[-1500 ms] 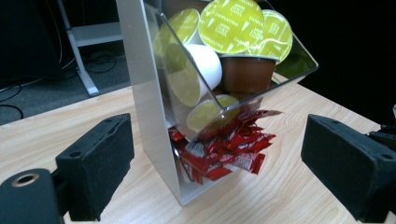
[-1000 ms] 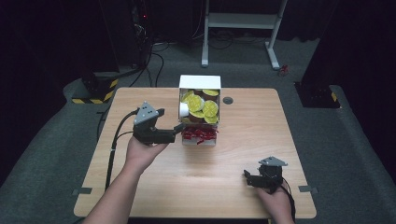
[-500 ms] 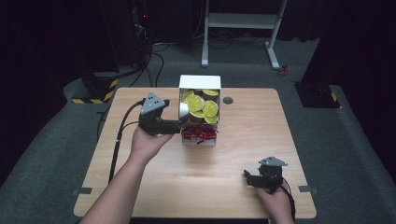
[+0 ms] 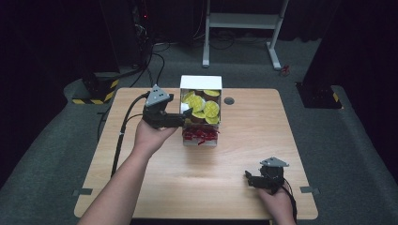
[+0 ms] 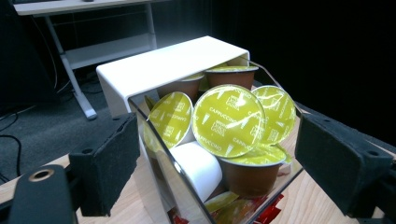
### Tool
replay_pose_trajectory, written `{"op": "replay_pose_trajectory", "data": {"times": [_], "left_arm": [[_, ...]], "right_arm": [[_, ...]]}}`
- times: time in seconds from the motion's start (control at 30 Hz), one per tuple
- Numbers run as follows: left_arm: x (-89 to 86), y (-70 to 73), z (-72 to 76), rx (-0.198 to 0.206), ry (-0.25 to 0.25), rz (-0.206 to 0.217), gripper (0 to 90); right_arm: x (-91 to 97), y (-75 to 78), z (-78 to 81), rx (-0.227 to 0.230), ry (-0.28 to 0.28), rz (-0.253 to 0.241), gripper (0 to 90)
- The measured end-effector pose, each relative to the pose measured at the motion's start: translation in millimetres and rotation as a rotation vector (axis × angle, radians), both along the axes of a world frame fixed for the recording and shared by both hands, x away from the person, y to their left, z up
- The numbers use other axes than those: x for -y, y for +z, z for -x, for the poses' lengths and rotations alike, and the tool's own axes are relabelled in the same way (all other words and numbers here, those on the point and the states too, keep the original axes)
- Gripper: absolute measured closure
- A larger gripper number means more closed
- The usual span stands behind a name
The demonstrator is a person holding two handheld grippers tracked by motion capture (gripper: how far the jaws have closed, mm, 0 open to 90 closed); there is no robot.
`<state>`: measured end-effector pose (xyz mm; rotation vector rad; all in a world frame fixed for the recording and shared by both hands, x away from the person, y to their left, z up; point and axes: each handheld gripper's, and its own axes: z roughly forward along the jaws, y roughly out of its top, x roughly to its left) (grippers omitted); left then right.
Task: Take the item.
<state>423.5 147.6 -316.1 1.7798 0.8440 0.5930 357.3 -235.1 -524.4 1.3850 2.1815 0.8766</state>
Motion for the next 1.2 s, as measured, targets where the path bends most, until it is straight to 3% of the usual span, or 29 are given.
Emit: {"op": "replay_pose_trajectory", "data": {"times": [0.47, 0.9, 1.2], "left_arm": [[14.7, 2.4, -17.7, -0.001, -0.012, 0.015, 18.0], [27.7, -8.9, -34.4, -0.050, -0.015, 0.018, 22.2], [32.2, -17.0, -36.8, -0.073, -0.019, 0.006, 25.8]], "right_arm": [[0.0, 0.0, 0.0, 0.000, 0.000, 0.000, 10.0], [0.0, 0.0, -0.1, 0.000, 0.000, 0.000, 10.0], [-0.4, 0.0, -0.1, 0.001, -0.002, 0.000, 10.1]]}}
